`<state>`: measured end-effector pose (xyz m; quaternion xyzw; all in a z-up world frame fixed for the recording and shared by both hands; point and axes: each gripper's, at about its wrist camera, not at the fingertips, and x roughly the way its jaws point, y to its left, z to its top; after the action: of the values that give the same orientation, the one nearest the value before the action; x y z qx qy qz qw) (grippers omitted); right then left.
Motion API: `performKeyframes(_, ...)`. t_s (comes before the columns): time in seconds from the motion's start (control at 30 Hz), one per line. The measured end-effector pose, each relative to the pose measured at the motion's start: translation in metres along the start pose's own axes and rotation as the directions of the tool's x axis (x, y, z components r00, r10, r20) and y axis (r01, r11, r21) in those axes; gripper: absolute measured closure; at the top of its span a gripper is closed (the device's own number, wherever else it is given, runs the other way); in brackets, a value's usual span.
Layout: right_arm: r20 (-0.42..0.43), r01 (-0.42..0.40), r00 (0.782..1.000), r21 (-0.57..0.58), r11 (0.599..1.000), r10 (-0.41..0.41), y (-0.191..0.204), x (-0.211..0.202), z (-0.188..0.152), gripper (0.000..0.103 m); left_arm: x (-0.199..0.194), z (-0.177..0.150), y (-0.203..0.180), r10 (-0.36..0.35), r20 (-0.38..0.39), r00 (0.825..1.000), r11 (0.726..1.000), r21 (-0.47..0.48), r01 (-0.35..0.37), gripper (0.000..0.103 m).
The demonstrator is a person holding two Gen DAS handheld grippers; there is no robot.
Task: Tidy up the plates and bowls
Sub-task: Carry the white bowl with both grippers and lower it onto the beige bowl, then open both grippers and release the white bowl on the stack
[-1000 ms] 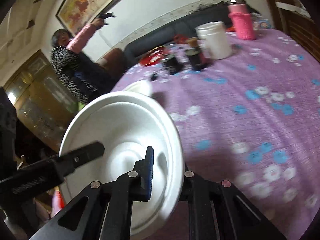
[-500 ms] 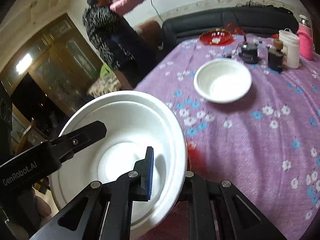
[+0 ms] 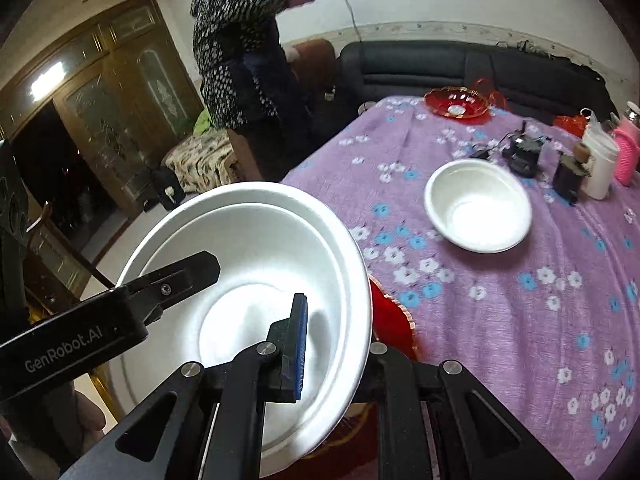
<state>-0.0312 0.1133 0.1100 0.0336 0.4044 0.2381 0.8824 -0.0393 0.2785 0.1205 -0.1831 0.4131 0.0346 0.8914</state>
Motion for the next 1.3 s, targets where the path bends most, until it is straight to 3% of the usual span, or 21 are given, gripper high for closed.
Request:
performKeyframes(0.2,-0.046,0.037,0.998,-0.025,0.999,-0.038,0.006,0.030,-0.011,0.087,0.017,-0.007,0.028,0.073,-0.029,0.997,0.996,-0.041,-0.075,0.051)
performKeyframes(0.33,-0.052,0.066,0.996,-0.015,0.998,-0.066,0.000,0.040,-0.015,0.086,0.002,-0.006,0.033,0.098,0.032,0.995,0.994,-0.050,-0.097,0.034)
performKeyframes(0.43,-0.045,0.051,0.998,0.000,0.999,-0.051,-0.003,0.040,-0.016,0.071,-0.015,-0.008,0.035,0.107,0.087,0.990,0.993,-0.058,-0.102,0.031)
performKeyframes(0.5,-0.027,0.045,0.999,-0.002,0.999,-0.045,-0.002,0.037,-0.016,0.055,-0.027,-0.010,0.036,0.104,0.118,0.988,0.993,-0.063,-0.097,0.027)
performKeyframes(0.67,0.049,0.058,0.997,-0.015,0.998,-0.058,0.002,0.021,-0.016,0.037,-0.052,-0.020,0.043,0.061,0.175,0.983,0.994,-0.101,-0.044,0.021)
performKeyframes(0.97,0.133,0.027,0.991,0.019,0.999,-0.029,-0.006,-0.012,-0.020,0.034,-0.071,-0.043,0.065,-0.009,0.186,0.983,0.985,-0.165,0.041,0.020)
performKeyframes(1.3,0.238,-0.024,0.971,0.076,0.997,0.006,-0.018,-0.056,-0.021,0.029,-0.072,-0.053,0.074,-0.026,0.166,0.986,0.983,-0.178,0.056,0.020)
